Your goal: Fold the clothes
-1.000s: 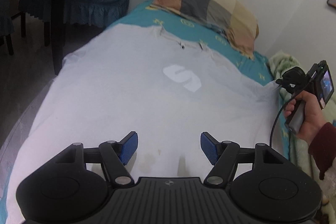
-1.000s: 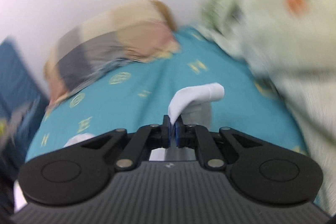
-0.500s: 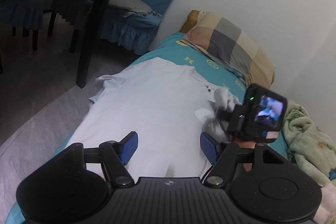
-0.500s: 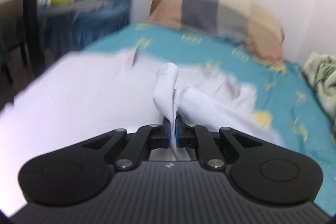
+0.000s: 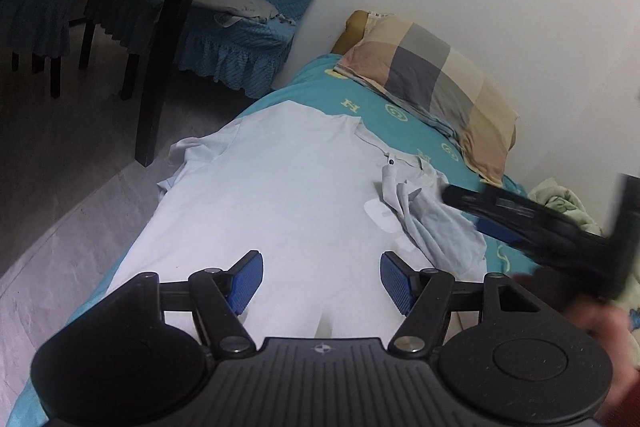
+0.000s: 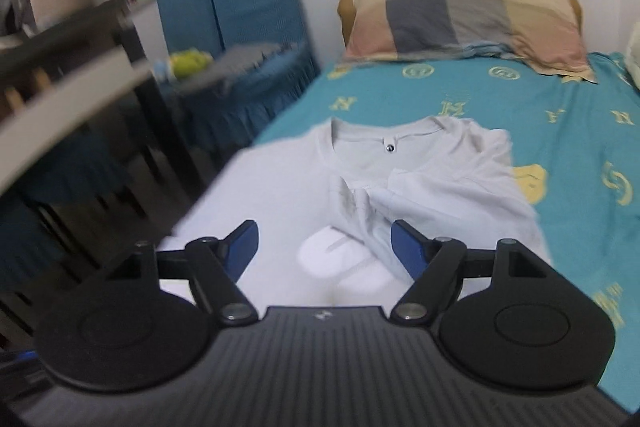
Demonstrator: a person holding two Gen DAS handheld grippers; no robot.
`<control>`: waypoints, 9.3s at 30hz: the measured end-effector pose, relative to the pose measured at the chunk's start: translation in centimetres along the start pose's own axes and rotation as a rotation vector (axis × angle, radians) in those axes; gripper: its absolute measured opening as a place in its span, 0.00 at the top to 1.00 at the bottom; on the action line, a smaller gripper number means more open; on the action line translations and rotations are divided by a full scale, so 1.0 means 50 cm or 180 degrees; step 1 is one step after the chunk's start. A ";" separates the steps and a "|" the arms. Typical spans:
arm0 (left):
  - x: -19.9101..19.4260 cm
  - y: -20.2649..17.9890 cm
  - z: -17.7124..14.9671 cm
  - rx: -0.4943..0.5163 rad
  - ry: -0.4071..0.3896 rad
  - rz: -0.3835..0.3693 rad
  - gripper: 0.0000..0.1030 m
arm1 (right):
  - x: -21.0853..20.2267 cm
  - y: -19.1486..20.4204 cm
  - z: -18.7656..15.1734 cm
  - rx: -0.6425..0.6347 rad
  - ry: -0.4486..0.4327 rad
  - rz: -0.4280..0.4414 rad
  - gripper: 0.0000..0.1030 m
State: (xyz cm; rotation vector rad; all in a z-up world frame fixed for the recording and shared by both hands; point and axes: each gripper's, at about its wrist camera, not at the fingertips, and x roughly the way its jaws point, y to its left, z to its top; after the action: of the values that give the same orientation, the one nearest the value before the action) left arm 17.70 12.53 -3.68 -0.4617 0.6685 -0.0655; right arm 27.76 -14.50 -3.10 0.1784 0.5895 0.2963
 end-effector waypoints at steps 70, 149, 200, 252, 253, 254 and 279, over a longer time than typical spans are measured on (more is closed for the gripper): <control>-0.112 -0.136 -0.285 -0.0060 0.1766 -0.0645 0.51 | -0.464 -0.231 -0.281 0.0692 0.0343 -0.0240 0.27; 0.275 0.150 0.258 -0.0682 -0.0804 -0.0007 0.98 | -0.225 -0.226 -0.287 0.1059 0.0813 -0.0031 0.25; 0.135 -0.087 -0.024 0.1027 0.0102 0.0581 0.40 | 0.328 0.068 0.119 0.0004 0.0536 0.0104 0.44; 0.028 -0.002 0.032 0.0202 -0.0033 0.0200 0.41 | 0.191 -0.058 -0.076 0.0480 0.0743 -0.0355 0.89; 0.028 -0.003 0.032 0.0205 -0.0031 0.0200 0.41 | 0.185 -0.058 -0.069 0.0488 0.0702 -0.0306 0.88; 0.029 -0.003 0.033 0.0203 -0.0030 0.0200 0.41 | 0.180 -0.056 -0.058 0.0474 0.0650 -0.0275 0.86; 0.098 0.007 0.002 0.0186 0.0297 0.0258 0.41 | 0.349 -0.063 0.096 -0.0141 0.0236 -0.0953 0.93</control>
State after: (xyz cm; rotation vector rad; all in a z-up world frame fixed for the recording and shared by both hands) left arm 21.58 11.89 -6.65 -0.3765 0.7745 -0.0301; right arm 45.03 -12.17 -9.01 0.0349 0.6731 0.0257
